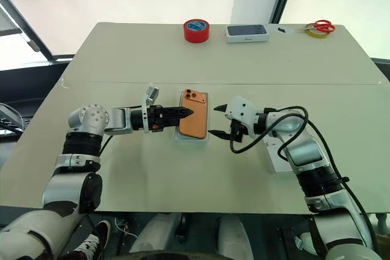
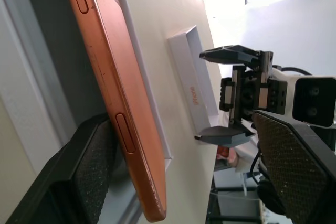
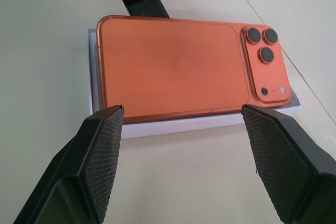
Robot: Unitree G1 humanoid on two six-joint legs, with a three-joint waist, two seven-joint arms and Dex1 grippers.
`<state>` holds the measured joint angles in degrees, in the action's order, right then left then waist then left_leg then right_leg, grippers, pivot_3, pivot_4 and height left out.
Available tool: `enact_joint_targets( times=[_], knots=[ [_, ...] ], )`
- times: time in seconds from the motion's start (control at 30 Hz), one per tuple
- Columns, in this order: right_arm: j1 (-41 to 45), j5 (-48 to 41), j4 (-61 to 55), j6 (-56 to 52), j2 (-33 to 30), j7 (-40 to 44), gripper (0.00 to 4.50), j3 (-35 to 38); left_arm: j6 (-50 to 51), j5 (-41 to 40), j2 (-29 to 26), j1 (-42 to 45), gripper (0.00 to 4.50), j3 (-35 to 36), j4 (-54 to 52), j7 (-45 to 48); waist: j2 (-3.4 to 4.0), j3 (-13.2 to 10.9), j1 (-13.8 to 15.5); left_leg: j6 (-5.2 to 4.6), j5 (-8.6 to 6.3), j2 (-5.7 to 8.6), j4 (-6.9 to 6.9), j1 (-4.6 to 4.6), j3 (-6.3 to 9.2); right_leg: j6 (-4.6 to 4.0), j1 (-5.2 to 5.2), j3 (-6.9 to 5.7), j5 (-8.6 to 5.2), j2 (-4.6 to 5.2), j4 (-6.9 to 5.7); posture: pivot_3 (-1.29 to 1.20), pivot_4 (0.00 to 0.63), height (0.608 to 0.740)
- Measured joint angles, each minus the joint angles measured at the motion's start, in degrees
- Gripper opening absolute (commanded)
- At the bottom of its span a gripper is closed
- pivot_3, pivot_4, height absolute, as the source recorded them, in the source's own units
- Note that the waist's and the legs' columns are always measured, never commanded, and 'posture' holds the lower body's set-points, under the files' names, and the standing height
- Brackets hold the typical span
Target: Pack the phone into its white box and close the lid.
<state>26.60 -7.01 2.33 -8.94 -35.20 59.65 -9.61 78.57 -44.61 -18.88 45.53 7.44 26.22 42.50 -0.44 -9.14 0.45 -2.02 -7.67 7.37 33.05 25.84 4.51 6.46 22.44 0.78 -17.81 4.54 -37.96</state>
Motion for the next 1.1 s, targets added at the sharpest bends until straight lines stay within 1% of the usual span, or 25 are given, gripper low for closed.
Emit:
enact_joint_targets(
  times=[0.07, 0.17, 0.3, 0.37, 0.4, 0.43, 0.47, 0.53, 0.57, 0.6, 0.63, 0.73, 0.8, 0.9, 0.97, 1.07, 1.1],
  knots=[
    [0.01, 0.07, 0.24, 0.28, 0.4, -0.32, 3.77, -0.12, 0.14, 0.52, -2.05, -0.28, 4.25, -2.48, -2.76, 1.19, 0.0, 0.0, -0.11, 0.02, 0.01, 0.0, -0.02, -0.01, 0.0, 0.0, 0.0, 0.01, 0.0, -0.01, -0.01, 0.0, 0.15, 0.74],
    [0.13, 0.1, 0.32, 0.83, 0.47, -0.67, 3.77, -0.19, -0.72, 1.24, -3.65, -0.88, 4.25, -4.27, -4.83, 2.39, 0.0, 0.0, -0.07, 0.02, 0.01, 0.0, -0.01, -0.02, 0.0, 0.0, -0.01, 0.01, 0.0, 0.0, -0.01, 0.0, 0.15, 0.74],
    [0.55, 0.18, 0.84, 0.99, 0.56, -1.45, 3.77, -0.2, -3.59, 2.44, -4.54, -1.55, 4.25, -3.21, -5.42, 1.77, 0.01, 0.0, 0.04, 0.02, 0.01, 0.0, -0.01, -0.02, 0.0, -0.01, 0.0, 0.01, 0.0, 0.0, -0.01, 0.0, 0.15, 0.74],
    [0.63, 0.26, 1.31, 1.06, 0.58, -1.8, 3.22, -0.21, -4.49, 2.48, -4.93, -2.57, 3.75, -1.42, -6.57, 1.14, 0.01, 0.0, 0.03, 0.01, 0.01, 0.0, -0.01, -0.01, 0.0, -0.01, 0.01, 0.01, 0.0, 0.0, -0.01, 0.0, 0.15, 0.74],
    [0.66, 0.29, 1.79, 1.06, 0.59, -2.05, 2.89, -0.2, -4.73, 2.43, -4.88, -2.72, 3.43, -0.2, -6.76, 0.55, 0.0, 0.0, 0.09, 0.02, 0.01, 0.0, -0.01, 0.0, 0.0, -0.01, 0.02, 0.01, 0.0, 0.0, -0.01, 0.0, 0.15, 0.74],
    [0.71, 0.43, 2.29, 1.18, 0.67, -2.33, 2.34, -0.21, -4.97, 2.28, -4.69, -2.74, 2.95, 1.42, -6.92, -0.41, 0.0, -0.01, 0.15, 0.02, 0.01, 0.0, -0.01, -0.01, 0.0, -0.01, 0.02, 0.01, 0.0, 0.0, -0.01, 0.0, 0.15, 0.74],
    [0.93, 0.98, 2.98, 1.8, 0.71, -2.78, 1.92, -0.28, -5.94, 2.5, -4.86, -2.97, 2.47, 2.3, -7.42, -1.1, 0.0, 0.0, 0.15, 0.02, 0.01, 0.0, 0.0, -0.01, 0.0, 0.0, 0.01, 0.01, 0.0, 0.0, -0.01, 0.0, 0.15, 0.74],
    [1.69, 2.57, 4.92, 3.44, 0.68, -3.91, 0.89, -0.54, -9.55, 4.29, -5.98, -4.32, 1.49, 2.0, -9.1, -1.45, 0.01, 0.0, 0.11, 0.02, 0.01, 0.0, 0.0, -0.03, -0.01, -0.01, -0.01, 0.02, 0.0, 0.0, -0.01, 0.0, 0.15, 0.74],
    [2.28, 3.89, 6.17, 4.57, 0.62, -4.78, 0.35, -0.78, -12.34, 6.27, -6.83, -5.14, 0.96, 0.63, -9.62, -1.39, 0.01, 0.0, 0.12, 0.02, 0.01, 0.0, -0.01, -0.04, -0.02, -0.01, -0.01, 0.03, 0.0, 0.0, -0.01, 0.0, 0.15, 0.74],
    [3.13, 5.61, 7.91, 5.74, 0.53, -5.85, 0.0, -1.0, -15.79, 8.88, -7.63, -6.04, 0.43, -1.49, -9.92, -1.27, 0.02, 0.0, 0.13, 0.03, 0.02, 0.0, -0.01, -0.04, -0.02, -0.01, 0.0, 0.03, 0.0, 0.0, -0.01, 0.0, 0.15, 0.74],
    [3.98, 7.32, 9.62, 6.9, 0.48, -6.97, 0.0, -1.38, -19.31, 11.65, -8.55, -6.96, 0.03, -4.52, -10.55, -0.7, 0.02, 0.0, 0.13, 0.03, 0.02, 0.01, -0.02, -0.04, -0.03, -0.01, 0.0, 0.03, 0.0, 0.0, -0.01, 0.0, 0.15, 0.74],
    [5.94, 10.77, 13.31, 9.6, 0.77, -9.4, 0.0, -2.47, -28.63, 19.0, -9.81, -8.71, 0.03, -12.36, -11.15, 1.55, 0.02, -0.01, 0.3, 0.04, 0.02, 0.02, -0.03, -0.03, -0.03, -0.02, 0.0, 0.03, 0.0, 0.0, -0.01, 0.0, 0.15, 0.74],
    [6.25, 13.6, 14.72, 11.88, 0.98, -10.58, 0.0, -4.17, -32.25, 21.58, -9.51, -8.97, 0.03, -15.34, -11.03, 2.95, 0.02, -0.01, 0.31, 0.03, 0.02, 0.02, -0.03, -0.02, -0.03, -0.02, 0.01, 0.03, 0.0, 0.0, -0.01, 0.0, 0.15, 0.74],
    [5.91, 15.66, 16.12, 13.14, 2.04, -11.06, 0.0, -6.09, -35.71, 23.47, -7.83, -8.81, 0.03, -17.37, -10.45, 4.83, 0.03, -0.01, 0.22, 0.03, 0.02, 0.02, -0.03, -0.03, -0.03, -0.02, 0.01, 0.03, 0.0, 0.0, -0.01, 0.0, 0.15, 0.74],
    [5.58, 15.69, 15.86, 13.12, 2.82, -10.75, 0.0, -6.56, -37.04, 24.19, -5.11, -7.99, 0.03, -17.85, -8.72, 5.43, 0.03, -0.01, 0.33, 0.03, 0.02, 0.02, -0.03, -0.04, -0.02, -0.02, 0.0, 0.01, 0.0, 0.0, -0.02, 0.0, 0.15, 0.74],
    [4.39, 15.69, 14.57, 12.95, 2.07, -9.52, 0.0, -6.84, -37.77, 25.41, -2.5, -6.34, 0.03, -18.83, -6.25, 6.86, 0.03, -0.01, 0.48, 0.02, 0.02, 0.05, 0.04, -0.03, 0.0, -0.02, -0.06, -0.01, 0.0, 0.02, -0.01, 0.0, 0.15, 0.74],
    [3.72, 15.38, 13.6, 12.32, 1.68, -9.07, 0.0, -6.44, -37.76, 25.69, -2.41, -6.13, 0.03, -19.39, -6.16, 7.81, 0.03, -0.01, 0.42, 0.01, 0.01, 0.06, 0.04, -0.04, 0.0, -0.01, -0.07, 0.0, 0.0, 0.02, -0.01, 0.0, 0.15, 0.74]
  ],
)
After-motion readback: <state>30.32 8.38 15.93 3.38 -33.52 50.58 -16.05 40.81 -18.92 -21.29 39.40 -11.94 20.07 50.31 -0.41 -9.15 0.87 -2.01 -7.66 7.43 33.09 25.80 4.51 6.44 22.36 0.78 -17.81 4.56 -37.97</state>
